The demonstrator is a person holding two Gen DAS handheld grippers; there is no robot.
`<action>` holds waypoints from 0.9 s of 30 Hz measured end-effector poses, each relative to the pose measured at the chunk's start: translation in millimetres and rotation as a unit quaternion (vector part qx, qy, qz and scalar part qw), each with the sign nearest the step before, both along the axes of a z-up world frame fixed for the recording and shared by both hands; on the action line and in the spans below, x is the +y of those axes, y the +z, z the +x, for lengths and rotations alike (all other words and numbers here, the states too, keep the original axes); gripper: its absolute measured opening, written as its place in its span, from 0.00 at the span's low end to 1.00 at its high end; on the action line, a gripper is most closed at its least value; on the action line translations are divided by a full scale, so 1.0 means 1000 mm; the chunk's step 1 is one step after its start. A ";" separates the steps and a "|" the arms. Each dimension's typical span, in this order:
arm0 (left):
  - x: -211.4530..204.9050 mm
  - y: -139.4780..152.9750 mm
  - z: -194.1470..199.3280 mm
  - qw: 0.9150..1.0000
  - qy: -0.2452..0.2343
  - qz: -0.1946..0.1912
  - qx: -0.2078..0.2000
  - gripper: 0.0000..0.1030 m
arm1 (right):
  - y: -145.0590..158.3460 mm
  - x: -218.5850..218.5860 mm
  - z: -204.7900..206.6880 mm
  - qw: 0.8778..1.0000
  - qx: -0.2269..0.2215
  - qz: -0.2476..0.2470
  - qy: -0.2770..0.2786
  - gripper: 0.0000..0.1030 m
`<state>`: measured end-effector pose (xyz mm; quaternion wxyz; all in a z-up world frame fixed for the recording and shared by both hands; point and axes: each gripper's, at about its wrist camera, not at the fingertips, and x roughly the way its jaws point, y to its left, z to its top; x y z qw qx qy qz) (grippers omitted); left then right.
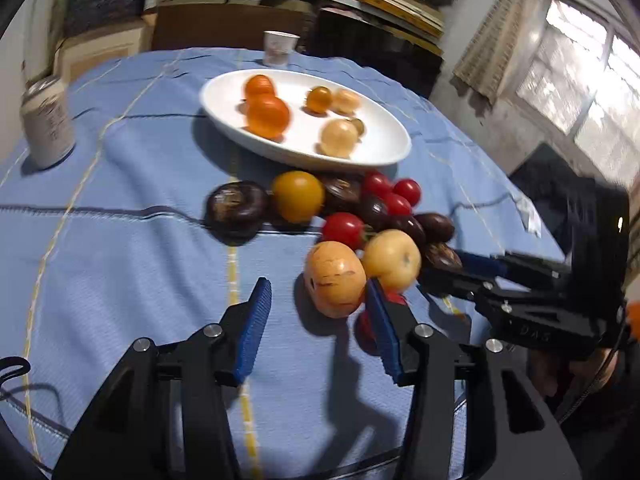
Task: Organize fruits
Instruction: 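Close the right tool on the dark brown fruit while the left tool holds the pale orange fruit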
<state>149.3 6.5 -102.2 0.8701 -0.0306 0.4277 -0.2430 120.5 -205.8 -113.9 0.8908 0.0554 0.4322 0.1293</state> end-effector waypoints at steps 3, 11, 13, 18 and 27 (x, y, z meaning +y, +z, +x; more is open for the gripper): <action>0.021 0.007 0.000 0.999 0.033 0.002 -0.002 0.44 | 0.000 -0.002 0.000 1.000 0.000 0.012 -0.001 0.39; 0.007 0.012 -0.006 0.999 0.006 0.032 -0.022 0.44 | 0.000 -0.004 0.000 1.000 -0.001 0.023 -0.001 0.39; 0.000 0.005 -0.002 0.999 0.005 0.039 -0.018 0.44 | 0.000 -0.005 -0.001 1.000 -0.002 0.026 -0.001 0.39; -0.008 -0.007 0.001 0.999 0.002 0.052 -0.010 0.44 | 0.000 -0.006 -0.001 1.000 -0.002 0.031 -0.001 0.39; -0.019 -0.011 0.010 0.997 -0.008 0.083 -0.003 0.44 | 0.000 -0.007 -0.002 0.999 -0.002 0.039 -0.003 0.39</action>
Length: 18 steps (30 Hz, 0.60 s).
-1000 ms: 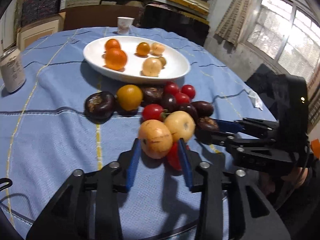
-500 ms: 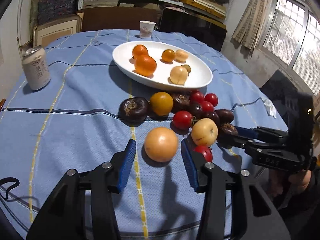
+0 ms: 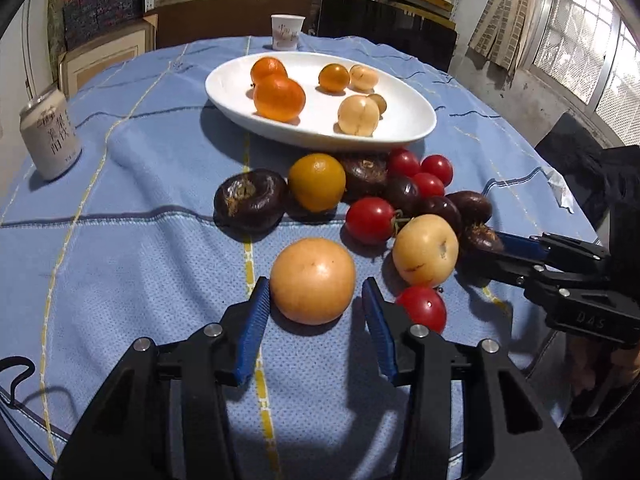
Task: Organize fruits
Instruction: 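Close the right tool on the dark brown fruit while the left tool holds the pale orange fruit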
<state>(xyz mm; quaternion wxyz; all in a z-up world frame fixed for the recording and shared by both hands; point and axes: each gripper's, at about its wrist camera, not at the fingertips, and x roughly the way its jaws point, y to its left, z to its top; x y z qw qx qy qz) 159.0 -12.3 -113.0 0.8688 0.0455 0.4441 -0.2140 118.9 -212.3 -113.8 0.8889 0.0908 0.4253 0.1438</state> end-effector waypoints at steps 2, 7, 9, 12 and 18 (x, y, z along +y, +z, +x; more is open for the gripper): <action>-0.003 -0.001 0.001 1.000 0.000 0.011 -0.001 0.44 | 0.000 -0.001 -0.001 1.000 0.000 0.001 -0.001 0.39; -0.005 -0.001 0.002 1.000 0.001 0.020 -0.003 0.44 | 0.000 -0.001 0.000 1.000 -0.001 0.001 -0.001 0.39; -0.005 -0.001 0.002 1.000 0.004 0.024 -0.005 0.41 | 0.000 -0.001 -0.001 1.000 -0.001 0.001 -0.001 0.39; -0.004 0.000 0.002 1.000 0.006 0.023 -0.005 0.41 | 0.000 -0.001 -0.001 1.000 -0.001 0.001 -0.001 0.39; -0.002 0.000 0.001 1.000 0.009 0.017 -0.005 0.41 | 0.001 -0.001 -0.001 1.000 -0.001 0.001 -0.001 0.39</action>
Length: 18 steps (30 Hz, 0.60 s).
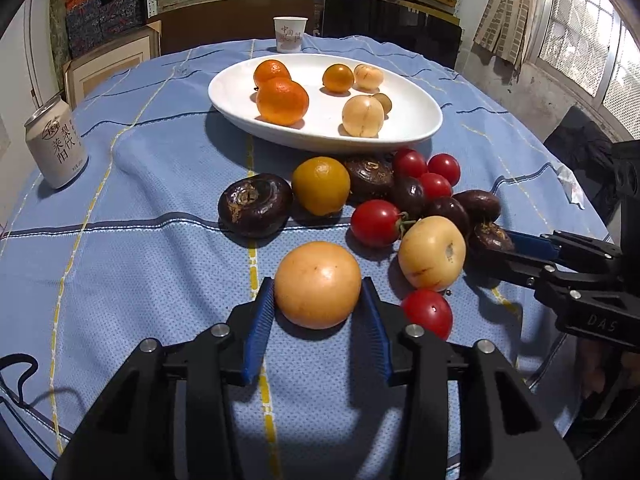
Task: Organize fruits
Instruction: 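Close the right tool on the dark brown fruit while the left tool holds the pale orange fruit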
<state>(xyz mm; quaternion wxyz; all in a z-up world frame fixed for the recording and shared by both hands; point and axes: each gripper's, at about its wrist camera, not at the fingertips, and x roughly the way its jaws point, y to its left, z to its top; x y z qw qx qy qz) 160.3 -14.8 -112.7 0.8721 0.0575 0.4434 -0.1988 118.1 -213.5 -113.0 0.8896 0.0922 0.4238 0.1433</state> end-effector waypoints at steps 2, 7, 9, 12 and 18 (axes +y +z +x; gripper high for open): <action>0.001 0.001 0.000 1.000 0.001 -0.003 -0.002 0.40 | 0.000 0.000 0.000 1.000 0.000 0.000 0.000 0.39; 0.002 0.003 -0.003 1.000 0.003 -0.007 -0.009 0.40 | 0.000 0.000 0.000 1.000 -0.001 0.000 0.000 0.39; 0.002 0.004 -0.004 1.000 0.003 -0.008 -0.011 0.40 | 0.001 0.000 0.000 1.000 -0.003 -0.001 -0.001 0.39; 0.001 0.005 -0.006 1.000 0.003 -0.007 -0.015 0.40 | 0.003 -0.001 0.000 1.000 -0.005 -0.002 -0.001 0.39; 0.001 0.006 -0.008 1.000 0.004 -0.005 -0.019 0.40 | 0.004 -0.001 -0.002 1.000 -0.007 -0.004 -0.001 0.39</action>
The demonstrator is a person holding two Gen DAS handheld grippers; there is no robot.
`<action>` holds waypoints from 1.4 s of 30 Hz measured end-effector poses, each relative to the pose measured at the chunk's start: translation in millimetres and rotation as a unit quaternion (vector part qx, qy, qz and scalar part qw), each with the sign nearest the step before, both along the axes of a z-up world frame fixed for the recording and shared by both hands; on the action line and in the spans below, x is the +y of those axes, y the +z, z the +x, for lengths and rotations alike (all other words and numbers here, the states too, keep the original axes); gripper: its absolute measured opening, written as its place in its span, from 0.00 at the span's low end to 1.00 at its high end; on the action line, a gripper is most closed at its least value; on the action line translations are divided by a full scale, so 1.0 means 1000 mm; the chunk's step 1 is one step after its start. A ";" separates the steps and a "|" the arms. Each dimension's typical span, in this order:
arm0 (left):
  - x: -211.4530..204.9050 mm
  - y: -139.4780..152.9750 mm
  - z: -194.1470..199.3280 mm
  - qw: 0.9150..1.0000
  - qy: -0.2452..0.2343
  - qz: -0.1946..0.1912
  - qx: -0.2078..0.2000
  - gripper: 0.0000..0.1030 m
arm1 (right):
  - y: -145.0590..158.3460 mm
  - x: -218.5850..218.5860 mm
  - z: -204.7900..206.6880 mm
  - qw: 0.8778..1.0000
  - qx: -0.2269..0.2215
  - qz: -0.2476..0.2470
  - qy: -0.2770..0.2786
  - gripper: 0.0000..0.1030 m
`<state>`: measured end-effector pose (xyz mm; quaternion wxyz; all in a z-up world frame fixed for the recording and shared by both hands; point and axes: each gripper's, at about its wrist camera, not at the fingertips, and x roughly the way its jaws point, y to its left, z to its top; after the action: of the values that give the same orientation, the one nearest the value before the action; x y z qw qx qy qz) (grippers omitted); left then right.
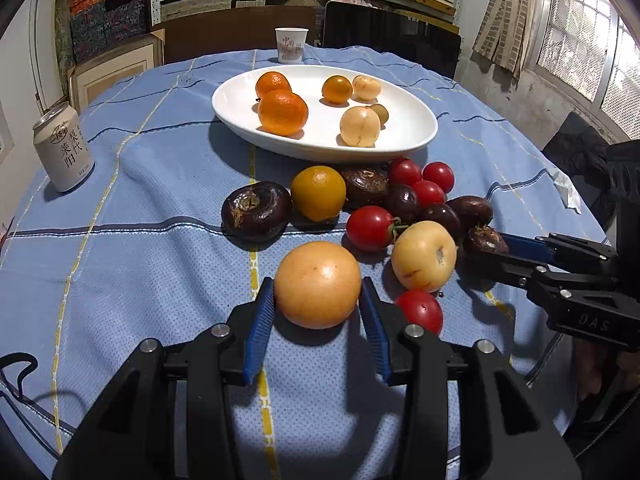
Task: Organize fruits
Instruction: 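Close the right tool on the dark brown fruit while the left tool holds the pale orange fruit, then carry both fruits over the white plate and open both tools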
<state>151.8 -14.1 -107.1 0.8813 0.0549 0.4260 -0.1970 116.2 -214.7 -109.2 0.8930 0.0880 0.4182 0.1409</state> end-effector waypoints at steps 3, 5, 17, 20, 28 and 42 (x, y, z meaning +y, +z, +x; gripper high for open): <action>0.000 0.001 -0.002 1.000 -0.001 0.002 -0.004 0.40 | 0.000 0.000 0.000 1.000 -0.001 0.000 0.000 0.39; 0.000 0.002 -0.002 1.000 -0.001 0.002 -0.005 0.40 | 0.000 0.000 0.000 1.000 -0.001 0.000 0.000 0.39; 0.007 0.018 -0.014 1.000 0.001 -0.014 -0.018 0.40 | 0.004 -0.004 -0.004 1.000 -0.012 0.005 0.001 0.39; 0.011 0.033 -0.021 0.999 0.000 -0.026 -0.032 0.40 | 0.005 -0.009 -0.009 1.000 -0.009 0.008 -0.002 0.39; 0.009 0.070 -0.012 0.997 -0.001 -0.039 -0.067 0.40 | 0.035 -0.021 -0.009 0.999 -0.044 0.005 -0.013 0.39; -0.035 0.084 0.077 0.997 -0.015 -0.037 -0.070 0.40 | 0.076 -0.036 0.074 0.993 -0.096 -0.057 -0.043 0.39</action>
<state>229.3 -49.0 -22.8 0.9071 0.0425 0.3553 -0.2218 189.9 -250.8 -33.2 0.9379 0.0407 0.3336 0.0865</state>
